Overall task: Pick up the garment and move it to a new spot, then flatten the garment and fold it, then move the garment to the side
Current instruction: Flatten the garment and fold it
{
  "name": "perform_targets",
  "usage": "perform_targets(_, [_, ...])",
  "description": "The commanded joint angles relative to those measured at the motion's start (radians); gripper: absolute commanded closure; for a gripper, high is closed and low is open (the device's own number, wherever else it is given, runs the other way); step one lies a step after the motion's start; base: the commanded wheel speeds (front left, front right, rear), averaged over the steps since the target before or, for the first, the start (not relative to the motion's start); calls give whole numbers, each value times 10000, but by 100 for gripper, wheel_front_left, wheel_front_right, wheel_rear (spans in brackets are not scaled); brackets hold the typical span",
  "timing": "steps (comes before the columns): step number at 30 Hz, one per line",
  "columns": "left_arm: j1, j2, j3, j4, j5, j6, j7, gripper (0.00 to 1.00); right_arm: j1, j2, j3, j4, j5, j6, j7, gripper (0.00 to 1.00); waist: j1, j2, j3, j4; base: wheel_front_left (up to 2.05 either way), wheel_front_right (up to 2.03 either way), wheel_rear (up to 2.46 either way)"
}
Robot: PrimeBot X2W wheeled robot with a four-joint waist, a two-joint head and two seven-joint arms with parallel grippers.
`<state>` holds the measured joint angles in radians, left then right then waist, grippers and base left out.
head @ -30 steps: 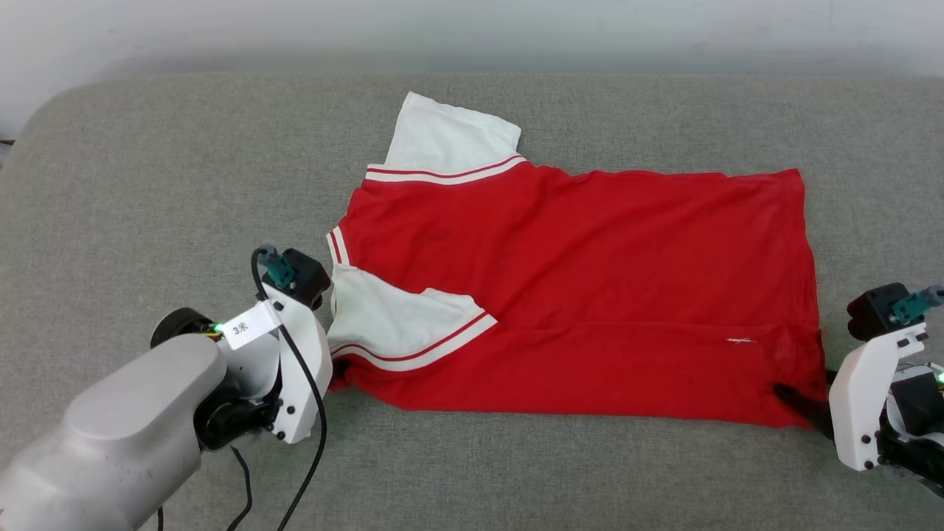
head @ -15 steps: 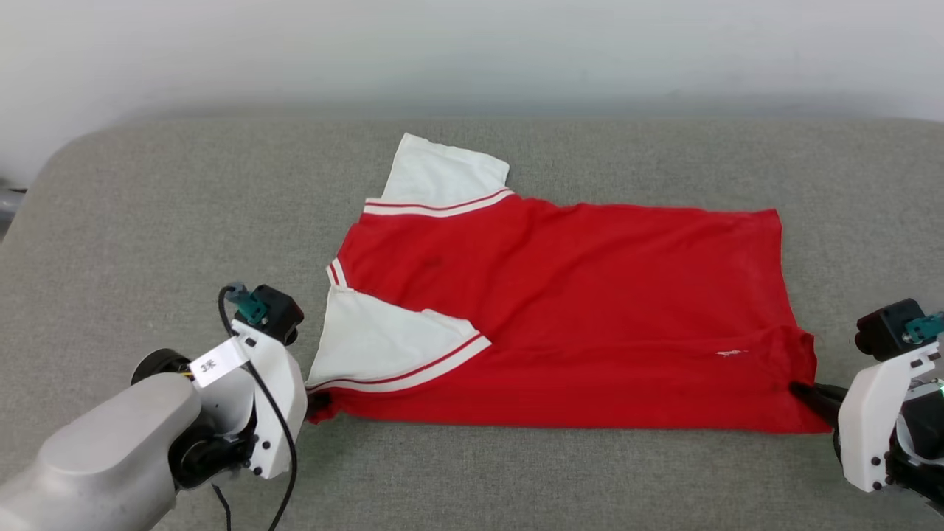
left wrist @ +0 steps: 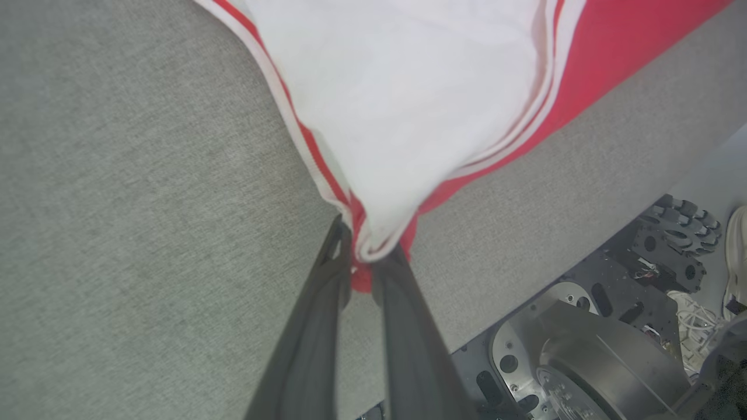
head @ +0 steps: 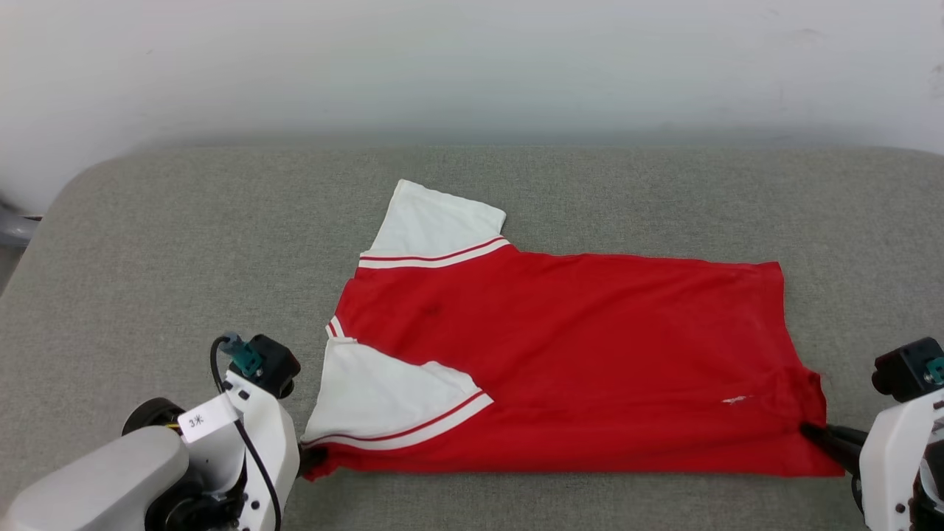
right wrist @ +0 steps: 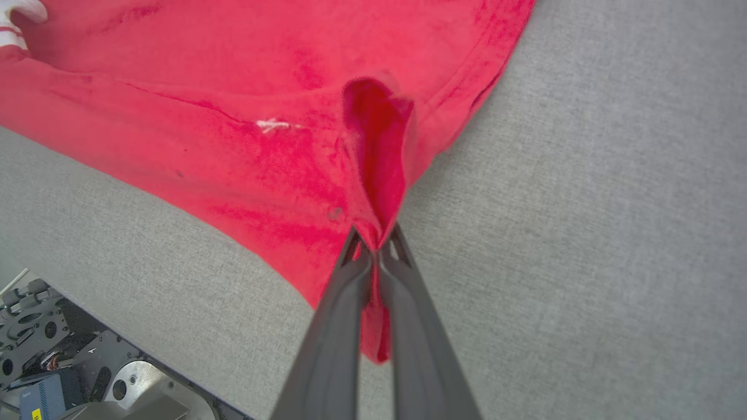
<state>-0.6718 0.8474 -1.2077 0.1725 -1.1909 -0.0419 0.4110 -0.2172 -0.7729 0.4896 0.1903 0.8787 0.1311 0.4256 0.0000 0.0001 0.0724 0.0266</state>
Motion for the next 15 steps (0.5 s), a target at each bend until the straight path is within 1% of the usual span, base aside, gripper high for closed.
perform_targets(1, [218, 96, -19, -155, 5, 86, 44, 100, 263, -62, -174, -133, -63, -8, 93, 100, 0, -1, 0, 4, 0, 0, 0])
perform_targets(4, [398, 282, 38, -513, -171, 253, -5, 100, 728, -19, -674, -371, -129, -8, 296, 100, 0, -1, 37, -2, 0, 0, 0])
perform_targets(7, [551, 397, 0, -588, -173, 386, 7, 100, 1018, 203, -1101, -376, -291, -8, 498, 100, 0, -1, 149, -46, 0, 0, 0])
perform_targets(11, [548, 214, -16, -344, -155, 443, -68, 100, 1020, 616, -1410, -111, -561, -8, 721, 100, 0, -1, 357, -104, 0, 0, 0])
perform_targets(15, [588, -128, 1, 206, -295, 351, -119, 100, 754, 1072, -1350, 305, -848, -8, 682, 100, 0, -1, 515, -132, 0, 0, 0])
